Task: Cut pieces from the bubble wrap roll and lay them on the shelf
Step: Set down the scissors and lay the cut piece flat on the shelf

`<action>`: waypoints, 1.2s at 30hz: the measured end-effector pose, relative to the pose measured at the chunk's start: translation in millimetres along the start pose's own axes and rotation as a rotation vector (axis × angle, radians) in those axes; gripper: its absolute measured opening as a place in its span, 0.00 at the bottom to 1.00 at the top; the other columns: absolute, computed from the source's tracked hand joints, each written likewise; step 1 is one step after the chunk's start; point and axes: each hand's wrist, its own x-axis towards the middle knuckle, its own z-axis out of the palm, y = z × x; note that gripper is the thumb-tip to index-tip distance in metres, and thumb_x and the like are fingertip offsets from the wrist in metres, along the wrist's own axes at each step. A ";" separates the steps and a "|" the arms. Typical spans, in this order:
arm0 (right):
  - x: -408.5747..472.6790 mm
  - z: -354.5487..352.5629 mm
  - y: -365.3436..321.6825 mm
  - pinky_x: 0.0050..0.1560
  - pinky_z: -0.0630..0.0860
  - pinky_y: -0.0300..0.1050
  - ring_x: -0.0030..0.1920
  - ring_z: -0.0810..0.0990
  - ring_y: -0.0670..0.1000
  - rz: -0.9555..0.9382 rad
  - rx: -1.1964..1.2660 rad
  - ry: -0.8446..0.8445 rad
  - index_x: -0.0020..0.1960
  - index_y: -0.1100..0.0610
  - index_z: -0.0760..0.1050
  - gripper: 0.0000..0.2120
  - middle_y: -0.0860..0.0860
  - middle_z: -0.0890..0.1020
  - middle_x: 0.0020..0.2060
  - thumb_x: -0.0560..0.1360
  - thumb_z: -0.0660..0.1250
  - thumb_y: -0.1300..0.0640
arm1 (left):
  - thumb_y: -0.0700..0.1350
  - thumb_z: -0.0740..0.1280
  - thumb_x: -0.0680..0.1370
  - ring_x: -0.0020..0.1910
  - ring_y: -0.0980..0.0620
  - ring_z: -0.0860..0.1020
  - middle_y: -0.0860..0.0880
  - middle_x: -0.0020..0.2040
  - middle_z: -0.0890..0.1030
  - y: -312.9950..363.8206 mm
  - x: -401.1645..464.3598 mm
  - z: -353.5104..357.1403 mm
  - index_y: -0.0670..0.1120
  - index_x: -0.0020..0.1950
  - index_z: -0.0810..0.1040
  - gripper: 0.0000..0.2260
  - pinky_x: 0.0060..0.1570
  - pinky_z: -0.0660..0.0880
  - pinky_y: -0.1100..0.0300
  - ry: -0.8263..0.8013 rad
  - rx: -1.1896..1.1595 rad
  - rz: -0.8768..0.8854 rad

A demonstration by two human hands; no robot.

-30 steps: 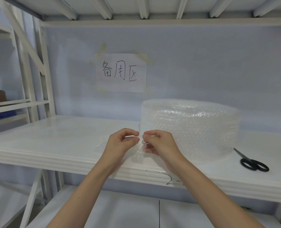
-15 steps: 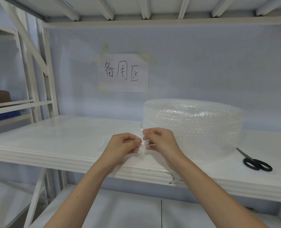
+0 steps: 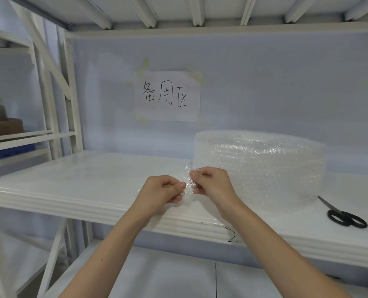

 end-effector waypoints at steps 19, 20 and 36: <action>2.3 12.5 0.7 0.38 0.81 0.40 0.28 0.78 0.45 0.008 0.021 -0.034 0.42 0.63 0.80 0.06 0.52 0.78 0.29 0.75 0.70 0.60 | 0.38 0.71 0.76 0.28 0.53 0.76 0.45 0.31 0.80 -9.3 -1.8 -7.8 0.41 0.37 0.80 0.08 0.36 0.77 0.62 0.076 -0.007 0.072; 2.3 13.1 0.8 0.39 0.81 0.40 0.29 0.78 0.45 0.005 0.026 -0.038 0.43 0.64 0.80 0.06 0.52 0.78 0.29 0.75 0.70 0.60 | 0.38 0.70 0.76 0.28 0.53 0.76 0.45 0.30 0.80 -9.5 -1.9 -8.1 0.41 0.37 0.80 0.08 0.36 0.77 0.62 0.079 -0.002 0.079; -0.2 11.9 -5.8 0.39 0.81 0.40 0.31 0.79 0.46 0.033 0.069 -0.015 0.39 0.62 0.82 0.05 0.53 0.81 0.32 0.74 0.71 0.62 | 0.41 0.72 0.75 0.33 0.52 0.81 0.46 0.33 0.83 -9.3 -5.8 -11.1 0.37 0.42 0.83 0.06 0.40 0.81 0.62 0.099 -0.128 0.032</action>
